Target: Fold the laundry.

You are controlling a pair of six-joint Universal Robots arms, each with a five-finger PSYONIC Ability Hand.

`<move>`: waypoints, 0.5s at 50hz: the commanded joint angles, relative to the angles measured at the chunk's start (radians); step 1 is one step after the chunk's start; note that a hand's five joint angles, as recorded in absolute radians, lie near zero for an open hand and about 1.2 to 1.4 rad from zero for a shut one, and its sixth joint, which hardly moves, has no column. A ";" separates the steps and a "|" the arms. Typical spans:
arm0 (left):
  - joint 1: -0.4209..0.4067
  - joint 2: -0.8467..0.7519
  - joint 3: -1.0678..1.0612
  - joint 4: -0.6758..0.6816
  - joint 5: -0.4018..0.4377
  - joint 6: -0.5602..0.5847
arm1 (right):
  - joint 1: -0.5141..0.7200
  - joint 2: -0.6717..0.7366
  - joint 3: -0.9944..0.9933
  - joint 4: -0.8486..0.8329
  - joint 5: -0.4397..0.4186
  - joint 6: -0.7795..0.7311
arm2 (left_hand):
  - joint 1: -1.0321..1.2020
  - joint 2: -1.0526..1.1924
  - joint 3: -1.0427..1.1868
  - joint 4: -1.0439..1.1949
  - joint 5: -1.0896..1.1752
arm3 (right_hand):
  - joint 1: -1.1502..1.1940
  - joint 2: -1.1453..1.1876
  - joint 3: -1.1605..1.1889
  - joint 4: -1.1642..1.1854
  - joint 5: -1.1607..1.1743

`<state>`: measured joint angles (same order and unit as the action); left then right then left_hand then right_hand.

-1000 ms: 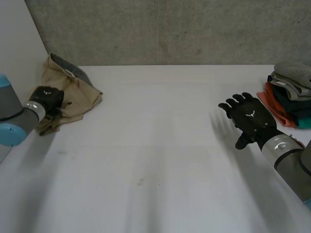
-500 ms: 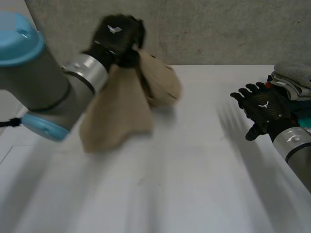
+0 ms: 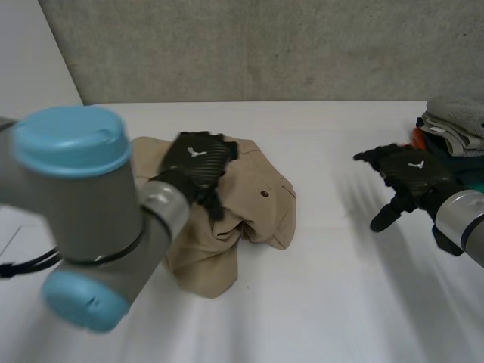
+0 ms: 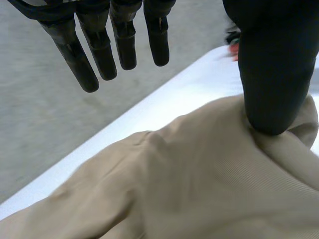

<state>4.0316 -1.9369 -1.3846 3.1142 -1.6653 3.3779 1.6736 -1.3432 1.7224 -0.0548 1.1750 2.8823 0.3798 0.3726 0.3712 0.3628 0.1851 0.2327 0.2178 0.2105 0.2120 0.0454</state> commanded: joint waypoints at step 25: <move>0.118 -0.063 -0.334 0.210 -0.010 -0.178 | 0.443 0.489 -0.389 -0.097 0.215 0.267 | 0.898 0.905 0.907 0.915 0.918 | 1.068 1.083 1.090 1.089 1.081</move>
<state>4.1573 -1.9339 -1.7918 3.3294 -1.7370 3.2276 2.0800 -0.8853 1.3643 -0.1095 1.3608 3.1512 0.5224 0.5081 0.5095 0.5030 0.3333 0.6636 0.6662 0.6620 0.6525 0.4790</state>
